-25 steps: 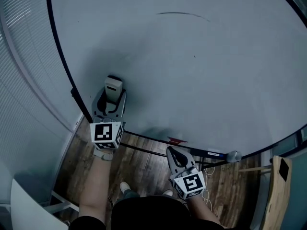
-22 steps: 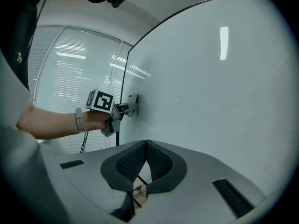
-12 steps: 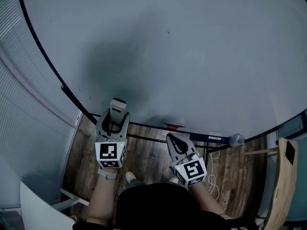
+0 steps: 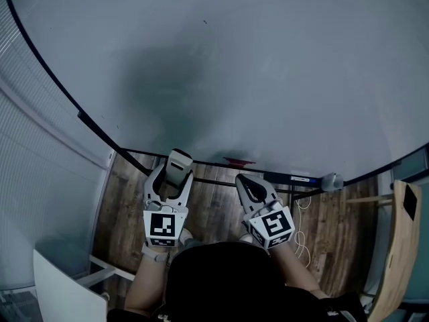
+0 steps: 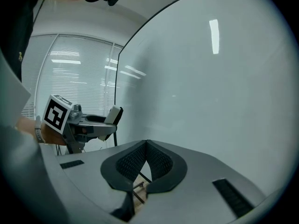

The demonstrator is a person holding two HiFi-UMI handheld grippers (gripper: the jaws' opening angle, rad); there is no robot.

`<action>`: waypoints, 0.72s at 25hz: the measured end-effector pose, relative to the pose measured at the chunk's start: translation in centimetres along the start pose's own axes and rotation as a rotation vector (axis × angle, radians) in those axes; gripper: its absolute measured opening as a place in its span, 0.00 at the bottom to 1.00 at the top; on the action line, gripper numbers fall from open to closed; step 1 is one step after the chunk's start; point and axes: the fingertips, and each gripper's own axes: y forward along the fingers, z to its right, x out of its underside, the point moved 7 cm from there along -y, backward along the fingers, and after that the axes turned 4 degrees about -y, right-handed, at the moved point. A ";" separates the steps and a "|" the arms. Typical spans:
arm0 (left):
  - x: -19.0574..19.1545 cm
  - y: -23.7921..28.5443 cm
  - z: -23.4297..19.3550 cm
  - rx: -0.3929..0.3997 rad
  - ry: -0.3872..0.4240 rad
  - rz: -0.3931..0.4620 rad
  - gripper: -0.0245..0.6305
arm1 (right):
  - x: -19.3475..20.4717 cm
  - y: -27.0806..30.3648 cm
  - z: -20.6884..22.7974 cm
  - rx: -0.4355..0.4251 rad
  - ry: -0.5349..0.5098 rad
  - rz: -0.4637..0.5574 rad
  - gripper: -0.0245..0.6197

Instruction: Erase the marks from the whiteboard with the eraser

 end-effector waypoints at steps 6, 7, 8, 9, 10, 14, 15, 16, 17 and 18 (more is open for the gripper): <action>-0.8 -0.5 1.7 0.036 -0.007 -0.010 0.44 | -0.5 -0.1 0.4 -0.021 0.004 0.018 0.08; -0.6 -0.5 1.9 0.042 -0.009 -0.015 0.44 | -0.7 0.0 0.4 -0.031 0.010 0.023 0.08; -0.4 -0.7 2.1 0.046 -0.008 -0.018 0.44 | -0.8 0.0 0.3 -0.041 0.020 0.029 0.08; -0.1 -0.8 2.2 0.048 -0.010 -0.021 0.44 | -0.9 0.0 0.3 -0.051 0.030 0.034 0.08; 0.1 -0.9 2.3 0.049 -0.015 -0.021 0.44 | -0.8 -0.1 0.3 -0.060 0.038 0.037 0.08; 0.1 -1.0 2.8 0.050 -0.016 -0.017 0.44 | -1.1 0.1 0.1 -0.084 0.045 0.053 0.08; 0.1 -1.0 2.8 0.056 -0.006 -0.022 0.44 | -1.2 0.1 0.0 -0.088 0.045 0.055 0.08; 0.0 -1.0 2.9 0.061 -0.001 -0.025 0.44 | -1.3 0.1 -0.1 -0.089 0.046 0.056 0.08; -0.1 -1.0 2.9 0.063 -0.001 -0.027 0.44 | -1.3 0.0 -0.2 -0.089 0.047 0.055 0.08; -0.2 -1.0 2.9 0.063 -0.002 -0.029 0.44 | -1.3 0.0 -0.2 -0.088 0.048 0.054 0.08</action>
